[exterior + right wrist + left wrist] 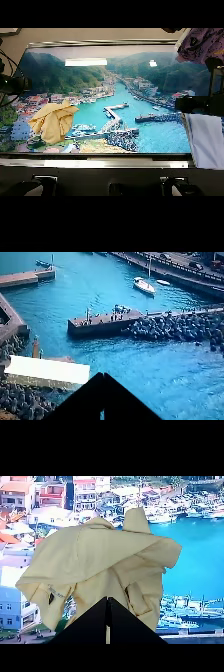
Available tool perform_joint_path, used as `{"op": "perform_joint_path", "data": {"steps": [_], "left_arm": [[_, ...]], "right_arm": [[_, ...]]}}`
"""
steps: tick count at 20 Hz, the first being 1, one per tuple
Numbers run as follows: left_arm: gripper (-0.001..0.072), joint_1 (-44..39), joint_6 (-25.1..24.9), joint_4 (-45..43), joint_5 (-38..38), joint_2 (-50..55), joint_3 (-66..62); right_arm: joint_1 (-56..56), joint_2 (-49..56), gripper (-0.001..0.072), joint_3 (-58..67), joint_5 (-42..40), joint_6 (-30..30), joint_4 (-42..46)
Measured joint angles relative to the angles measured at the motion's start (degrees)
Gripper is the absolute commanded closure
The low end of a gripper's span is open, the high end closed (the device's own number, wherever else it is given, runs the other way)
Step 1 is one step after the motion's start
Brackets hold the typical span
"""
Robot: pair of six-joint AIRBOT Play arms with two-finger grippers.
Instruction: Fold the clothes and pants, and hang the long-sleeved shirts on hangers.
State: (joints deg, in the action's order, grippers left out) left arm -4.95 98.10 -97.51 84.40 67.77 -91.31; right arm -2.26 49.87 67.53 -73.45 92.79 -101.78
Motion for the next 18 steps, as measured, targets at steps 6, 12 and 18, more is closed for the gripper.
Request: {"op": "perform_joint_path", "data": {"steps": [6,12,18], "left_arm": [[0.0687,-0.02,0.0,0.0,0.0,0.0,0.0],[0.0687,-0.02,0.0,0.0,0.0,0.0,0.0],[-0.0013,0.11,3.19,0.09,1.6,0.15,0.24]], "right_arm": [[0.0,0.0,0.068,0.0,0.0,-0.02,0.02],[0.0,0.0,0.068,0.0,0.02,-0.22,0.0],[0.0,0.0,0.068,0.0,-0.07,-0.22,0.02]]}}
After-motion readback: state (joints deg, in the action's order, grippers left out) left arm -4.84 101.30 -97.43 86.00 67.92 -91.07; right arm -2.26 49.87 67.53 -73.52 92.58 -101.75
